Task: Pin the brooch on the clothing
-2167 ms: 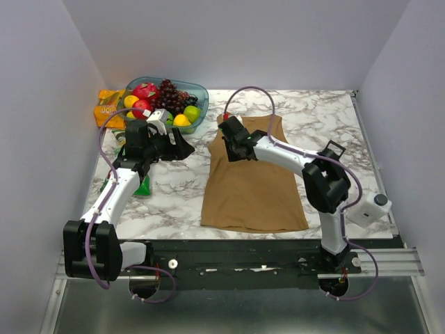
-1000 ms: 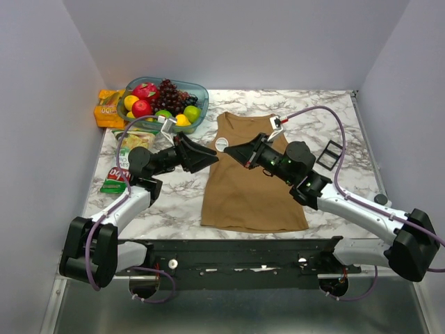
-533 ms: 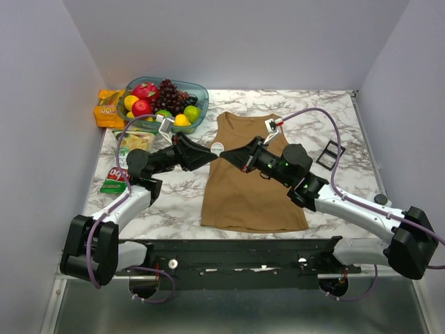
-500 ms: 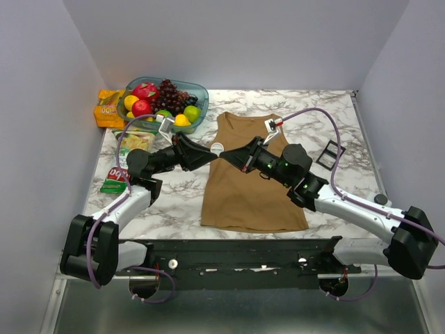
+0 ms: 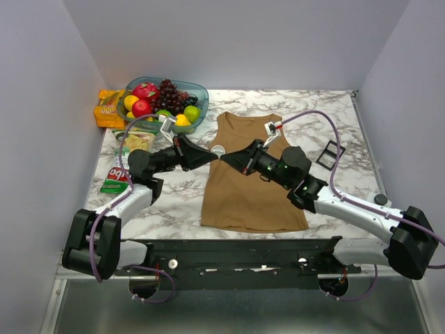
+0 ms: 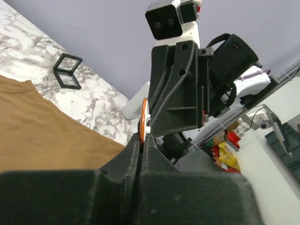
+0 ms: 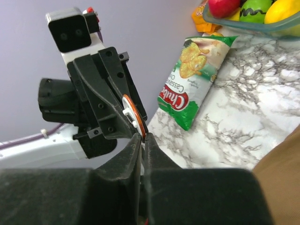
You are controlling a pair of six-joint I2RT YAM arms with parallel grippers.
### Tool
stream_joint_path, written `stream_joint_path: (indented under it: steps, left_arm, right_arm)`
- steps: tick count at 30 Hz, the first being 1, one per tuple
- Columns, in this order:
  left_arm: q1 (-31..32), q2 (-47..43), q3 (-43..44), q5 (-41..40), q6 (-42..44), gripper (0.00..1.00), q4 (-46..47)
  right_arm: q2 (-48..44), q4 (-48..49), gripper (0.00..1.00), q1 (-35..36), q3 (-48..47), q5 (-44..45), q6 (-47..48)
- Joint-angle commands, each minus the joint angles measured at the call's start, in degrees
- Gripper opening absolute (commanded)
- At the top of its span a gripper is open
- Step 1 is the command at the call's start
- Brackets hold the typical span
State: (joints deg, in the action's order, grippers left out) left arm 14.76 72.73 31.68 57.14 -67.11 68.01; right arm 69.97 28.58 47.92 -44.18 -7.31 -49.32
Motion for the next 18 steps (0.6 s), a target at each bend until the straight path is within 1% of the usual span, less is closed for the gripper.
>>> stream_joint_path:
  steps: [1,2,3,4,5,6,7,9,10,13,18]
  left_arm:
    - [0.97,-0.74,0.48,2.18,3.03,0.0,-2.59]
    - [1.32,-1.01,0.83,2.62,4.26,0.0,-4.79]
    - [1.84,-1.36,1.27,2.97,5.66,0.0,-7.51]
    - [3.5,-2.06,2.41,3.15,10.03,0.0,-10.67]
    - [4.39,-2.5,3.2,3.32,12.59,0.0,-18.53]
    - [5.18,-2.94,3.99,3.32,16.27,0.0,-23.57]
    - [6.32,-3.81,6.26,3.41,23.36,0.0,-34.06]
    - [8.96,-4.44,8.12,2.54,29.21,0.0,-42.05]
    - [9.49,-4.79,8.83,2.53,30.54,0.0,-44.08]
    - [10.72,-4.7,8.92,3.85,30.46,0.0,-43.67]
    - [12.74,-3.74,9.36,6.22,30.28,0.0,-43.57]
  right_arm:
    - [-2.64,-3.69,0.33,0.42,0.15,-0.6,3.6]
    - [-3.52,-4.92,0.47,0.33,-0.11,-0.51,4.4]
    - [-4.4,-7.63,0.53,0.33,-0.37,-0.25,5.28]
    - [-6.41,-8.79,0.59,0.24,-0.38,-0.25,6.85]
    - [-7.56,-9.93,0.65,0.16,-0.29,-0.16,7.39]
    - [-8.7,-11.69,0.66,-0.02,0.58,-0.16,7.83]
    - [-11.41,-12.4,0.68,-0.28,1.2,-0.16,8.53]
    - [-13.97,-14.41,0.7,-0.37,2.43,-0.25,9.24]
    - [-15.03,-15.3,0.7,-0.37,3.57,-0.77,10.03]
    - [-18.11,-18.64,0.71,-0.37,5.33,-2.43,11.0]
    - [-20.93,-19.52,0.7,-0.37,7.97,-5.25,12.14]
